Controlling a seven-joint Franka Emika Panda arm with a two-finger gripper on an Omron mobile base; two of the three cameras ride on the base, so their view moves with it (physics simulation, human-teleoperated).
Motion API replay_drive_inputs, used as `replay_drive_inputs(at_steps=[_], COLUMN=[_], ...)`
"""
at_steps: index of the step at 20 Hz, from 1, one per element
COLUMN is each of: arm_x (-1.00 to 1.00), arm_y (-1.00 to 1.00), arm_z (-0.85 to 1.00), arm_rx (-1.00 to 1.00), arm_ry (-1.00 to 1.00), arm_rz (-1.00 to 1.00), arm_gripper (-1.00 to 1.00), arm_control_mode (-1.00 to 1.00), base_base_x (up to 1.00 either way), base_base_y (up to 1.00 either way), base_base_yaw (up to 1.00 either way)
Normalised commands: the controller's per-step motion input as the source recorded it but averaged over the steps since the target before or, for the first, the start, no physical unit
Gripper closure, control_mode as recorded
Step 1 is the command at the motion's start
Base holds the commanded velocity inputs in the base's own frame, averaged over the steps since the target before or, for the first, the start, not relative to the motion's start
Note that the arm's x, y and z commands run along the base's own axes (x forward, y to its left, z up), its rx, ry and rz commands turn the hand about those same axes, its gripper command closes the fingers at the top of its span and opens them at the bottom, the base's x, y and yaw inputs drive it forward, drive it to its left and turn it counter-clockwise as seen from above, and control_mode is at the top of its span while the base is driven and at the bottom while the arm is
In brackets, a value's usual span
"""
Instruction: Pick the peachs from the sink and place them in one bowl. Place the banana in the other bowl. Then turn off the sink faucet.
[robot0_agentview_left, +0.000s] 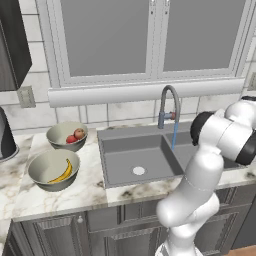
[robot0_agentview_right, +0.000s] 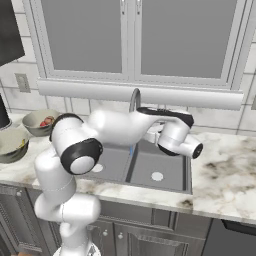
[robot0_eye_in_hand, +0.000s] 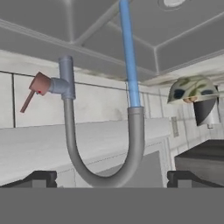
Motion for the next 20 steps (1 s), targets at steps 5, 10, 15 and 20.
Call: replay_drive_inputs(at_steps=[5,10,15,20], arm_x=[0.05,-0.02,-0.03,-0.01], arm_y=[0.01,0.20,0.28,0.18], arm_z=[0.00,0.00,0.00,0.00], arm_rx=[0.03,0.00,0.00,0.00], arm_ry=[0.00,-0.04,-0.03,-0.02], arm_rz=[0.02,0.09,0.10,0.12], arm_gripper=[-1.00,-1.00,-1.00,-1.00], arm_control_mode=[-1.00,-1.00,-1.00,-1.00], base_base_x=[0.00,0.00,0.00,0.00], base_base_y=[0.00,0.00,0.00,0.00], base_base_yaw=[0.00,0.00,0.00,0.00])
